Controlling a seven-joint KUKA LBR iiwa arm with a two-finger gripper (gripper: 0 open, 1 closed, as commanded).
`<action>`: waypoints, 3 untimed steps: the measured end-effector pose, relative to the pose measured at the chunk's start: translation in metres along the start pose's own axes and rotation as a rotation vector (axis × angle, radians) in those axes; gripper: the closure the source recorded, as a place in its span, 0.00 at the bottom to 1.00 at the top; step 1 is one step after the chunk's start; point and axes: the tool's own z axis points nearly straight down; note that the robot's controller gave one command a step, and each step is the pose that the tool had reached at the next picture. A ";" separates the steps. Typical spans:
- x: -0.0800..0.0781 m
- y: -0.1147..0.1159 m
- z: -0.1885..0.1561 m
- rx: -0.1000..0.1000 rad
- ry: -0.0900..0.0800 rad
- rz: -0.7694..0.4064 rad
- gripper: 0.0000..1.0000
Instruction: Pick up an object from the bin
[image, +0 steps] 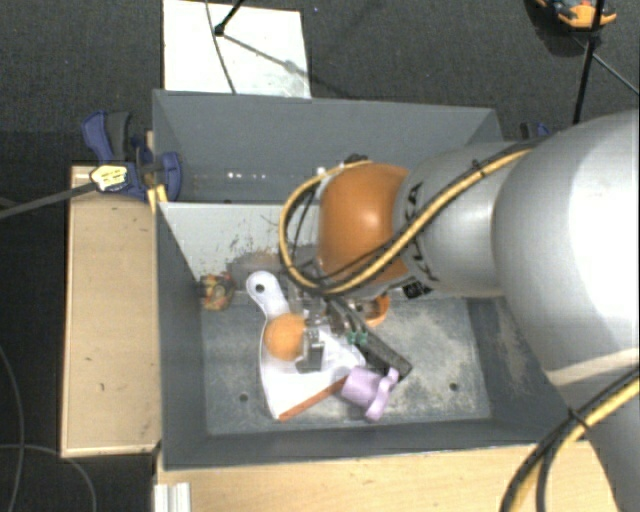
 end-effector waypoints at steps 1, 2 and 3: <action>-0.009 0.013 -0.002 -0.004 -0.002 0.089 1.00; -0.009 0.013 -0.002 -0.004 -0.002 0.089 1.00; 0.008 -0.002 -0.169 -0.002 0.000 0.093 1.00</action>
Offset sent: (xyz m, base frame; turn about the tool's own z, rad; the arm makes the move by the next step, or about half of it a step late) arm 0.0000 0.0000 0.0000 0.0000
